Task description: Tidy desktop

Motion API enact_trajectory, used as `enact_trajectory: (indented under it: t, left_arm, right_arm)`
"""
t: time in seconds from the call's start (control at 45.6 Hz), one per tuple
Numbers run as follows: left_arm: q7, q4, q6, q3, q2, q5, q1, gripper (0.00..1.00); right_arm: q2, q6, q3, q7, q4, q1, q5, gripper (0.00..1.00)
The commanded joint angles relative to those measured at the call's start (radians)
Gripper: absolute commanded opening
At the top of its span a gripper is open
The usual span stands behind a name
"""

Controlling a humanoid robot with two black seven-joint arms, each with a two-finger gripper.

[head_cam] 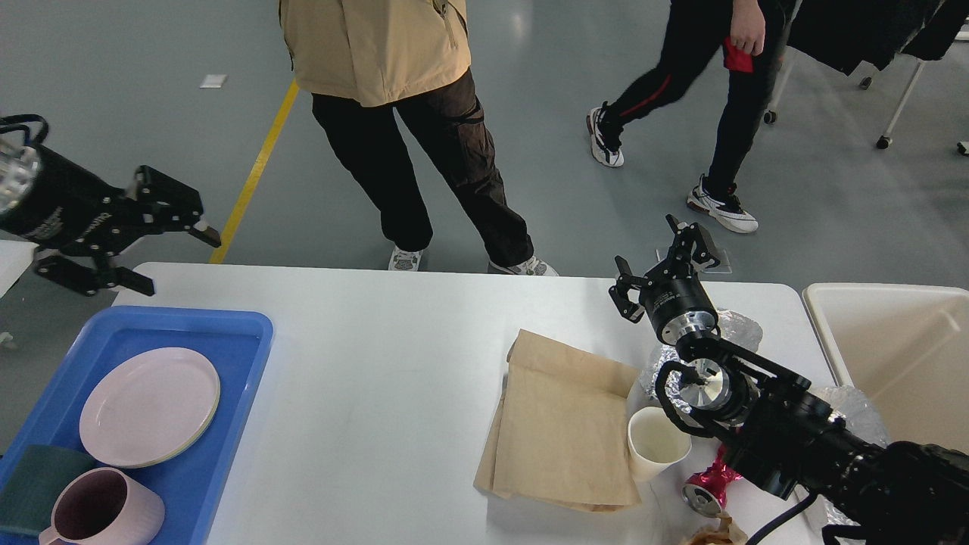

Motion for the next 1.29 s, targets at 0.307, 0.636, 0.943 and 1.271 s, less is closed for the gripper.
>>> enact_trajectory:
  t: [0.307,0.636,0.943,1.271]
  left_arm:
    - [-0.044,0.112,0.741,-0.178,-0.321,-0.478,0.096,0.99]
    - [-0.254,0.37,1.044,-0.552,-0.482,-0.416,0.334,0.99]
    - [-0.236,0.534,1.044,-0.699,-0.504,-0.251,0.544,0.99]
    - [-0.238,0.569,0.996,-0.933,-0.496,-0.245,0.57,0.99]
  right_arm:
    - [0.0,0.0,0.0,0.0,0.001,0.0,0.0,1.0]
    - [0.001,0.0,0.0,0.0,0.001,0.0,0.0,1.0]
    - [0.001,0.0,0.0,0.0,0.001,-0.001,0.0,1.0]
    - [0.001,0.0,0.0,0.0,0.001,-0.001,0.0,1.0]
